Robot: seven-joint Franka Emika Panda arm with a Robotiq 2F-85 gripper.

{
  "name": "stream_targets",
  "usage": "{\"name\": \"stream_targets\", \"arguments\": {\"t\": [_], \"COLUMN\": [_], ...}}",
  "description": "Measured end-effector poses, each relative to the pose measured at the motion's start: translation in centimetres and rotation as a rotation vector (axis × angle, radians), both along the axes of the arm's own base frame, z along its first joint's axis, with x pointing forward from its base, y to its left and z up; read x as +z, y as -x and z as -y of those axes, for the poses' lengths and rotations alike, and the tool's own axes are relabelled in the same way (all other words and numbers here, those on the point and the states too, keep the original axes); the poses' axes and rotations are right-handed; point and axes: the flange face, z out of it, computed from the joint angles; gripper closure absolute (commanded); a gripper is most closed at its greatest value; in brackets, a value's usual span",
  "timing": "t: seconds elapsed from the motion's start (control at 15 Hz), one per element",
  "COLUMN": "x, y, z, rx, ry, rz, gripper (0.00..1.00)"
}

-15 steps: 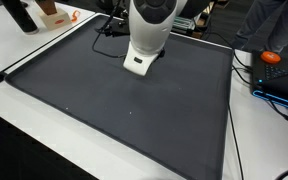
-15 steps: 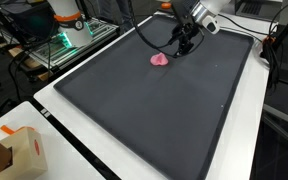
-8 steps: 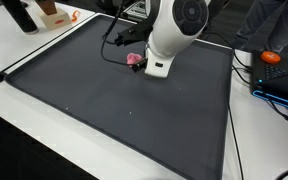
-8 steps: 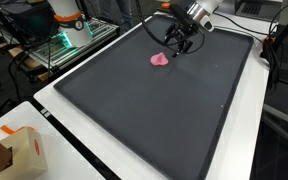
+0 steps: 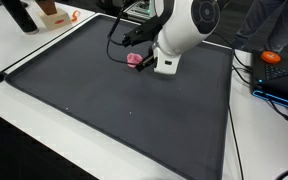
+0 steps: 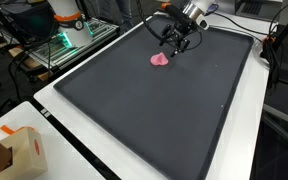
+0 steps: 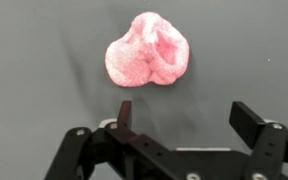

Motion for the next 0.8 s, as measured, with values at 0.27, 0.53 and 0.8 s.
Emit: {"name": "stream_targets", "arguments": {"t": [0.27,0.53,0.8], "x": [0.1,0.4,0.7], "y": [0.9,1.7,2.0], "z": [-0.2,-0.2,-0.1], "rx": [0.059,0.098,0.113], "ry": [-0.010,-0.023,-0.029], "rz": [0.010,0.007,0.005], "gripper": [0.00,0.00,0.00]}}
